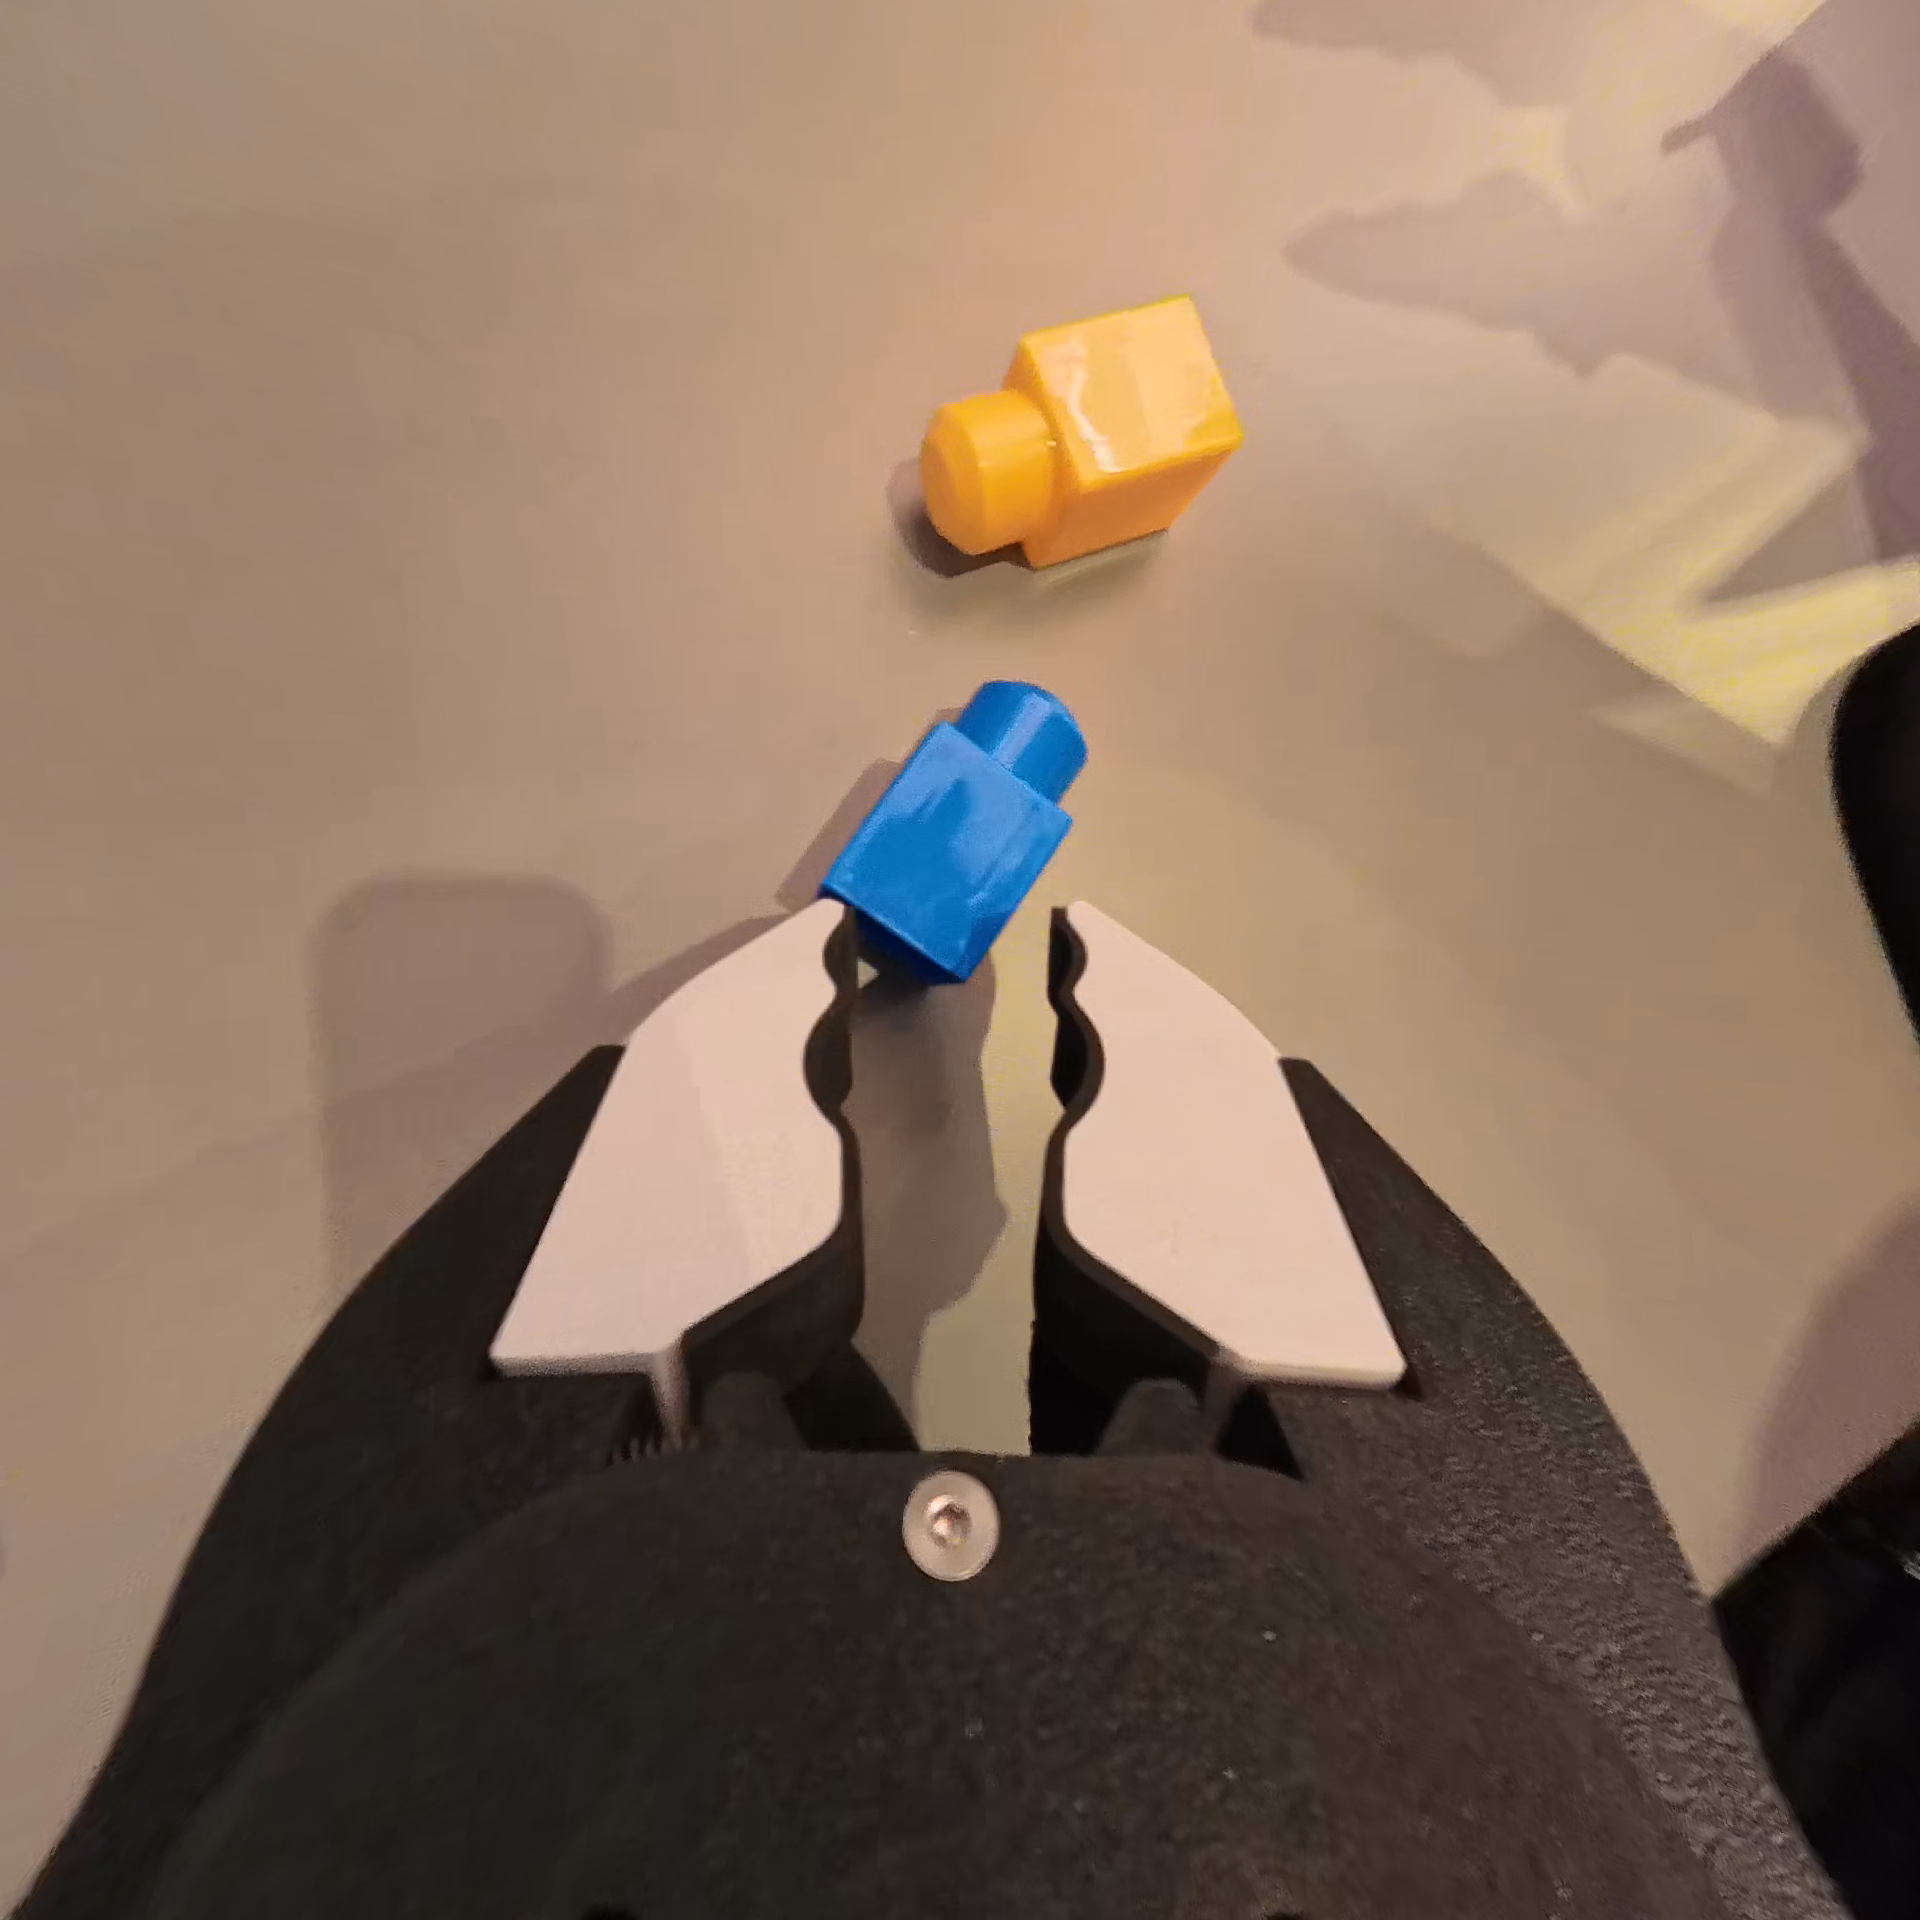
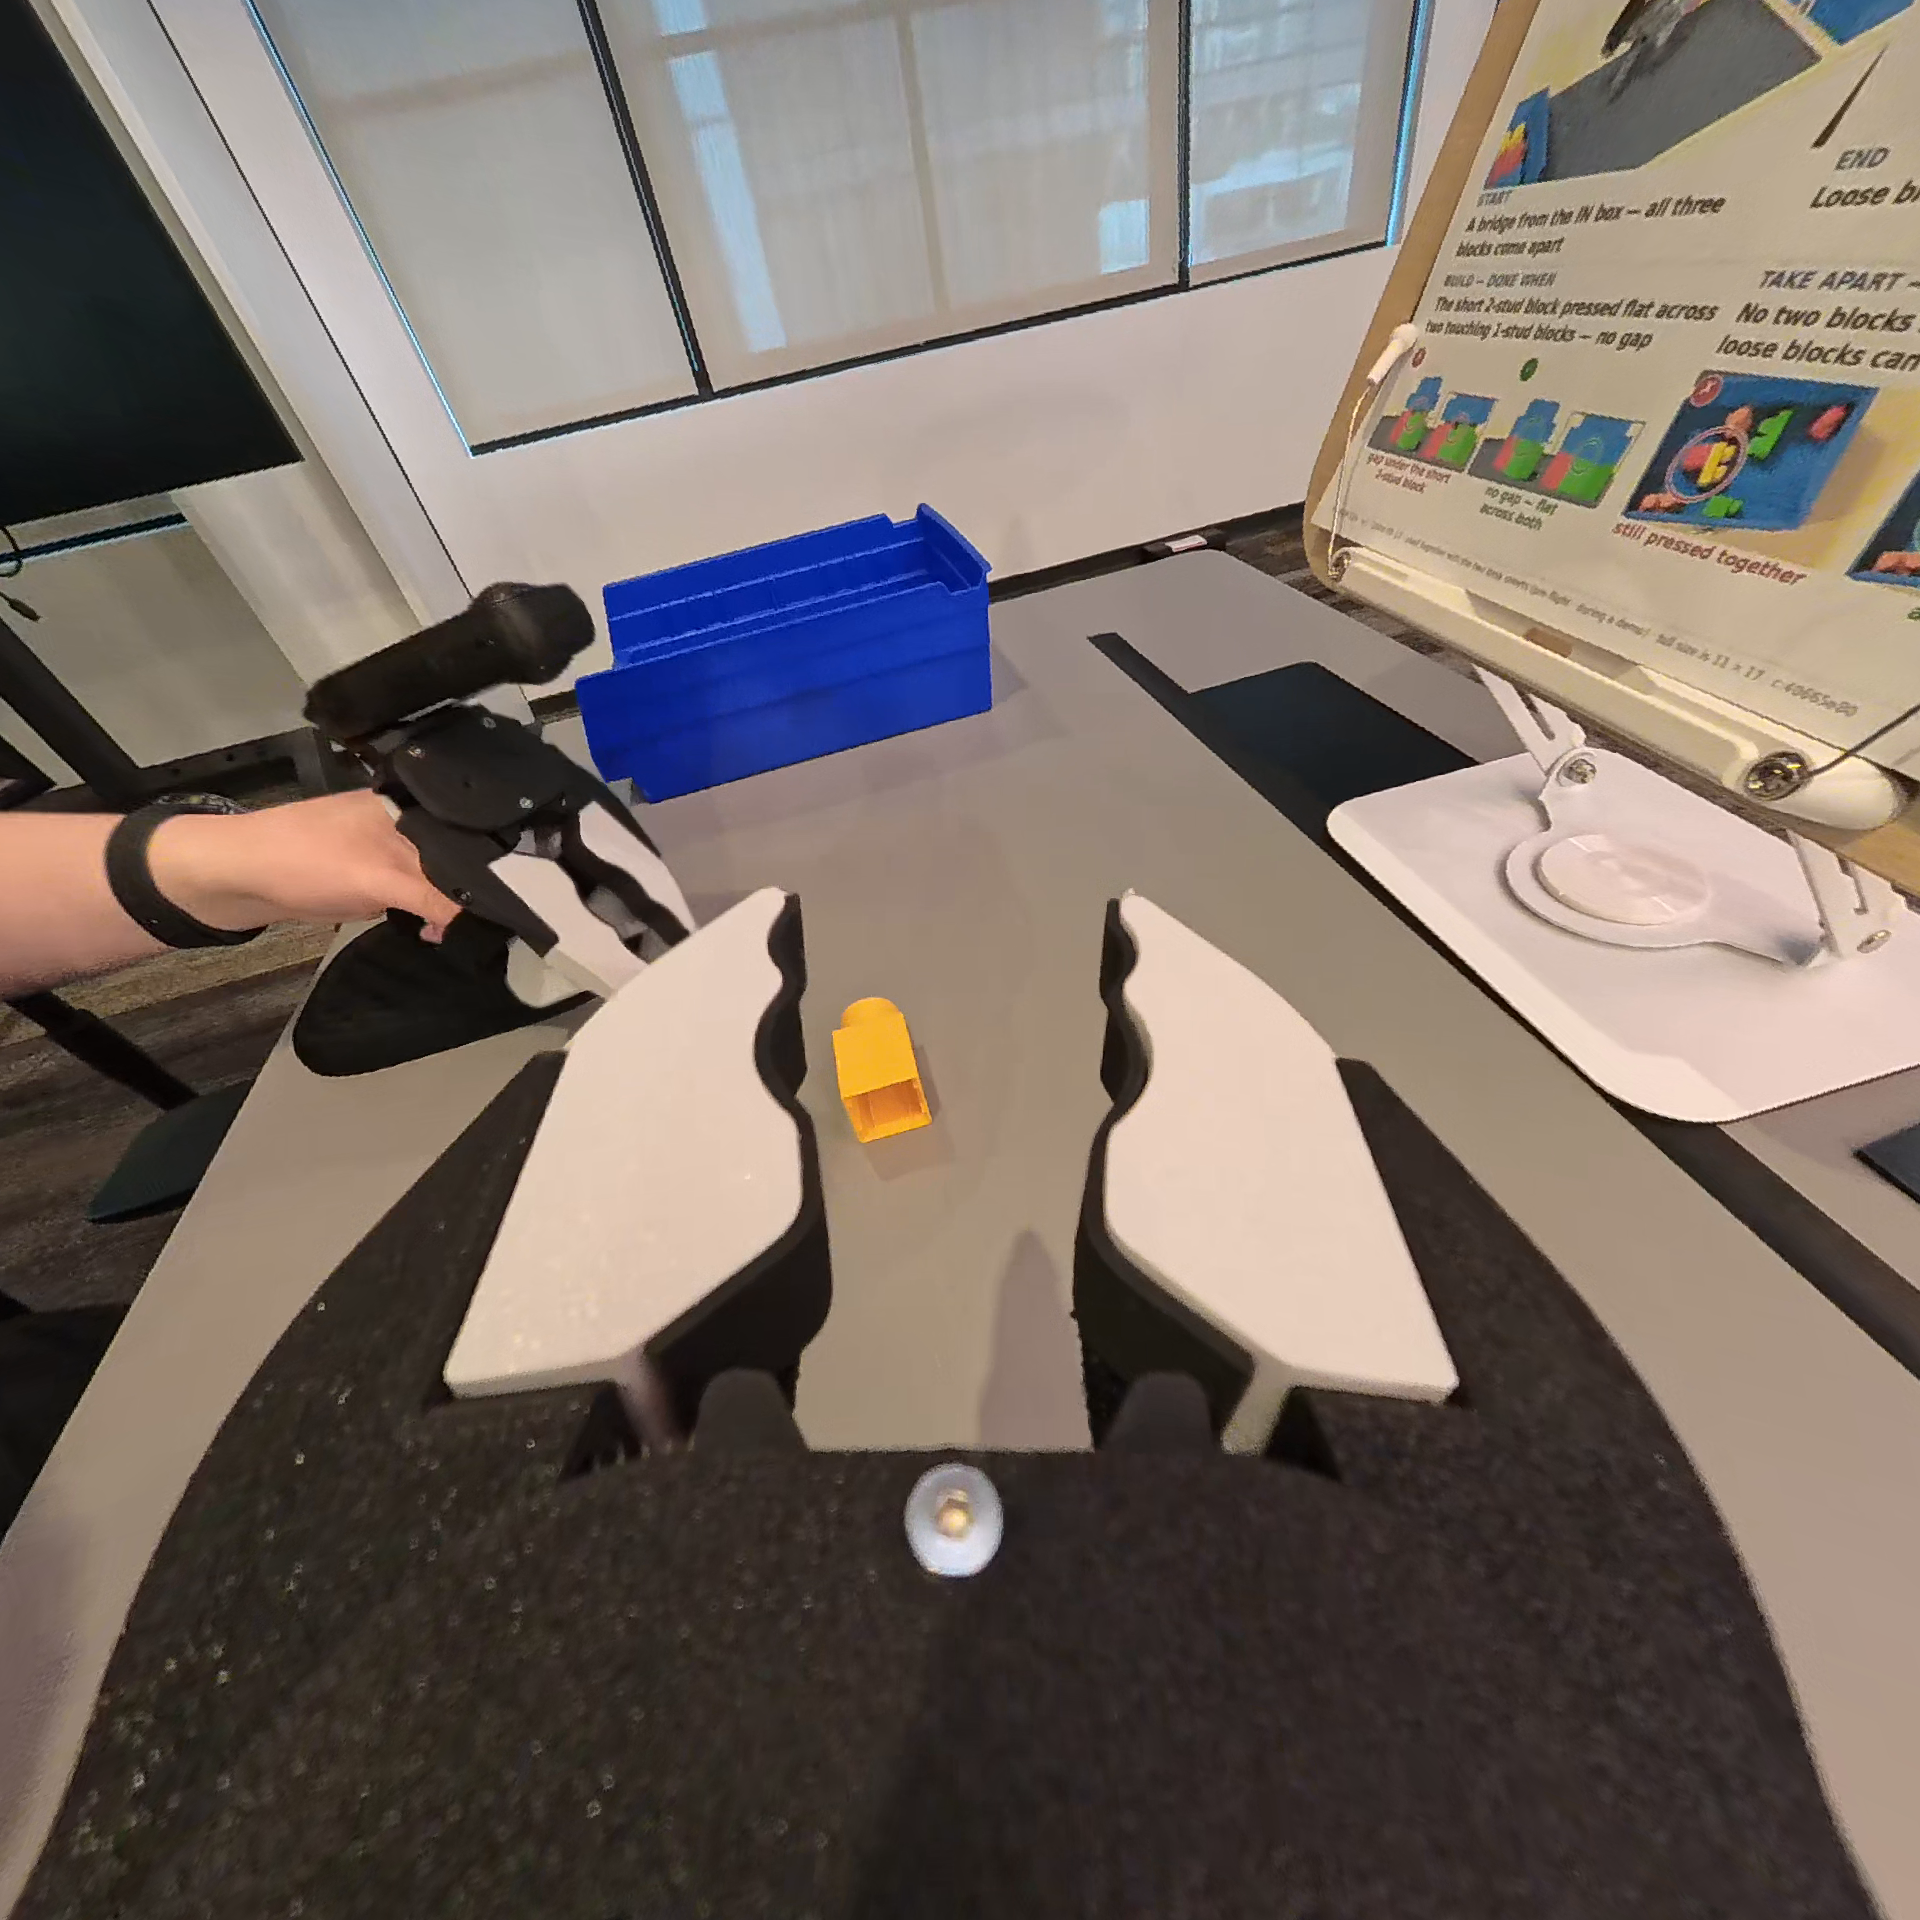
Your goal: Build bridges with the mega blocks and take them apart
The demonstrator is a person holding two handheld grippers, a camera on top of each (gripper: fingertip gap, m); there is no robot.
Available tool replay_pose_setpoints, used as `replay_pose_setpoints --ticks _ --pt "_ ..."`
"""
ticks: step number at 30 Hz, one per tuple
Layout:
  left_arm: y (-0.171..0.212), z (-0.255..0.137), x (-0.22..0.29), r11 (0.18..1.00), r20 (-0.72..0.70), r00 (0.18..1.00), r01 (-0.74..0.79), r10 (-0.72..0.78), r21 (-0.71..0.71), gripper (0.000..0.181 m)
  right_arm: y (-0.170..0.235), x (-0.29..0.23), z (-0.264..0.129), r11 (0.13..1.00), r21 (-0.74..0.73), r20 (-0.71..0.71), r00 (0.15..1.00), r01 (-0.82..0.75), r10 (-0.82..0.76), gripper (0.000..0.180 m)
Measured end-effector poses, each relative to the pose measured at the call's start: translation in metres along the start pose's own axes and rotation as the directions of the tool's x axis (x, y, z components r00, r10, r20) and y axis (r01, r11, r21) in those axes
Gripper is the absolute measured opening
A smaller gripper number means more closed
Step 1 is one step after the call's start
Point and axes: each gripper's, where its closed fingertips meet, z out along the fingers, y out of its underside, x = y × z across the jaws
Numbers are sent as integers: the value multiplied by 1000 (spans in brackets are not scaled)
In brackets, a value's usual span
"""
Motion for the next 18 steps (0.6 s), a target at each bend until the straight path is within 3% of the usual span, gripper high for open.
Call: replay_pose_setpoints --ticks 10,14,18 --pt "16 6 60 998 -180 982 -62 62 4 28 8 4 4 999 -36 -10 1000 -6 6 54" --pt "7 -4 48 995 -89 992 -81 86 60 14 11 4 4 999 -49 -12 1000 -2 2 54" --pt "-6 -20 18 989 7 998 -70 69 131 25 11 5 4 999 -45 -12 1000 -6 5 54"
